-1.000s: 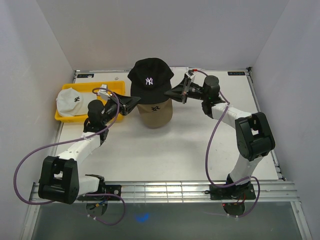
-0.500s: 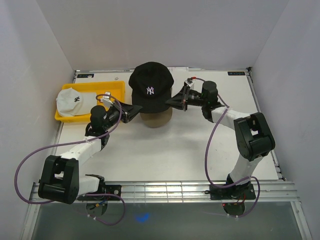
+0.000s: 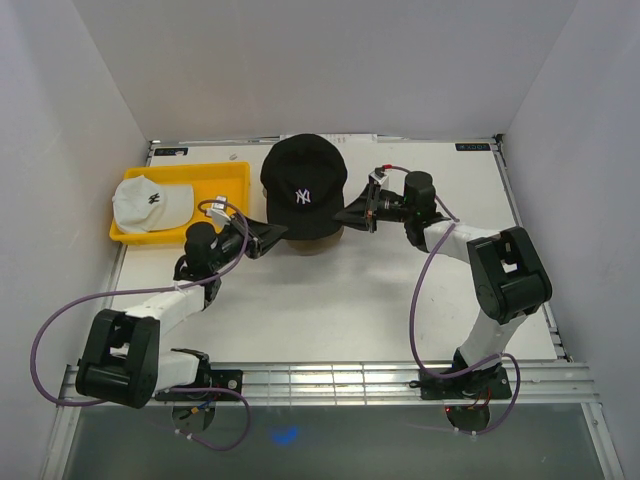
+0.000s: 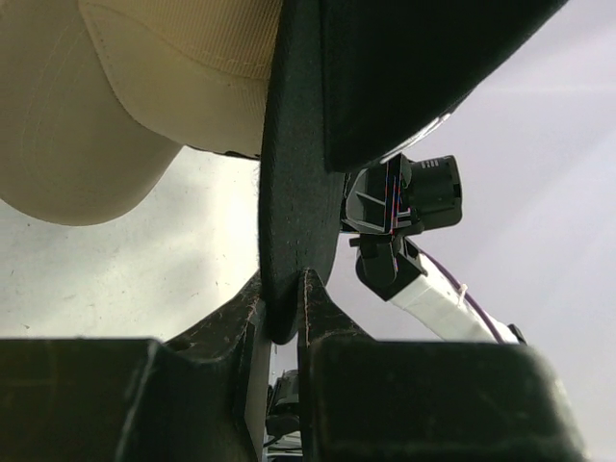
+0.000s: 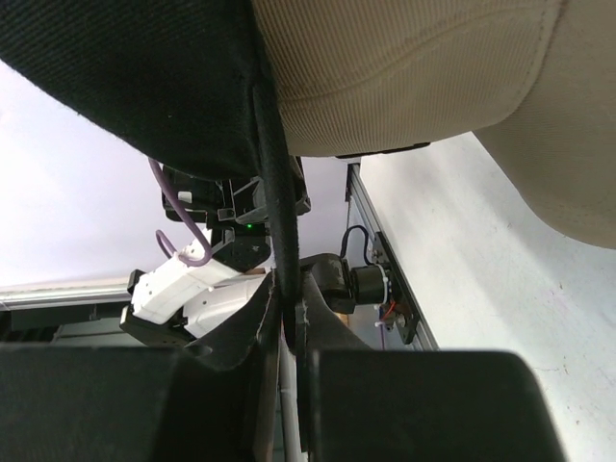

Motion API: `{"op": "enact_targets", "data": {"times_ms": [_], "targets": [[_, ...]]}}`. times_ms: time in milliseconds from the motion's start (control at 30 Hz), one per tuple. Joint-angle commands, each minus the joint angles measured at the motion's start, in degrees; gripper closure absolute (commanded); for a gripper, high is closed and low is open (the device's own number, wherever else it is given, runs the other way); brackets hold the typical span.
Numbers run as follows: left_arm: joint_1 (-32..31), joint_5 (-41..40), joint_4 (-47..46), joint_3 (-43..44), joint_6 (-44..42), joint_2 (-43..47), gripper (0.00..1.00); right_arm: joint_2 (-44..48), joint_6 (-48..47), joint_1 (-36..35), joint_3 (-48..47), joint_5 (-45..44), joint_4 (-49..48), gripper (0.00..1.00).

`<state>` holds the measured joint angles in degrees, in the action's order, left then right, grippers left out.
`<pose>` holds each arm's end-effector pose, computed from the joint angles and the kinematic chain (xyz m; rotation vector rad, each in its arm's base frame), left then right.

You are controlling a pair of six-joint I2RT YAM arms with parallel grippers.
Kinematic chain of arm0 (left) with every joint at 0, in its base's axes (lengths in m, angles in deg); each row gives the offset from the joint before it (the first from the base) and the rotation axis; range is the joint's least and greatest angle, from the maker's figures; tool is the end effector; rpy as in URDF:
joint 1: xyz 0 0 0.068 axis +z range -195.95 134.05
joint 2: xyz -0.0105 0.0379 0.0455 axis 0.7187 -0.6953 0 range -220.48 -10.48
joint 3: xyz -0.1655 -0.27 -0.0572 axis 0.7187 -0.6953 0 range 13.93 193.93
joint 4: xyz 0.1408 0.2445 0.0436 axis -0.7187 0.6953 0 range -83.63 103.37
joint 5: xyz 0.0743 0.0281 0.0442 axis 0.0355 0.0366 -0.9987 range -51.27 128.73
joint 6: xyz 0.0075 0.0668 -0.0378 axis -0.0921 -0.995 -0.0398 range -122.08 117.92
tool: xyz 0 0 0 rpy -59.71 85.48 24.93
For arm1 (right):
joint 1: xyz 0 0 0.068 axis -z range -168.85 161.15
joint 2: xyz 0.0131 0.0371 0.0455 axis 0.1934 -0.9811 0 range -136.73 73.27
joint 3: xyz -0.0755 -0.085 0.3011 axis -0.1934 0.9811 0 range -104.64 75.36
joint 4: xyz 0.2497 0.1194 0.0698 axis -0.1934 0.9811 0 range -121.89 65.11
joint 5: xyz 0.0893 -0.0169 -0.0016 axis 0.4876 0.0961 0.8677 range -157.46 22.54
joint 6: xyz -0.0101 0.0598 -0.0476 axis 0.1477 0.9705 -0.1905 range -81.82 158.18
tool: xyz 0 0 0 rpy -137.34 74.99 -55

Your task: Stack the hats

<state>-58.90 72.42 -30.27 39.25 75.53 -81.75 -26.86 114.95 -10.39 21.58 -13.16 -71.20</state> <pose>0.2619 -0.0976 0.2377 -0.6211 1.9226 -1.5979 0.3681 0.2027 0.2550 0.1200 2.1272 1.9486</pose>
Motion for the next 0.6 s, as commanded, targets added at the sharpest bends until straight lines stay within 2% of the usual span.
{"op": "enact_targets", "data": {"times_ms": [0,567], "targets": [[-1.11,2.69,0.96,-1.33,-2.37,-0.72,1.0,0.47,-2.24,-0.52,1.13,0.72,1.69,0.92],[-1.2,-0.38,0.52,-5.54,-2.54,-5.29,1.0,-1.29,-6.19,0.53,2.71,-0.07,4.86,0.92]]}}
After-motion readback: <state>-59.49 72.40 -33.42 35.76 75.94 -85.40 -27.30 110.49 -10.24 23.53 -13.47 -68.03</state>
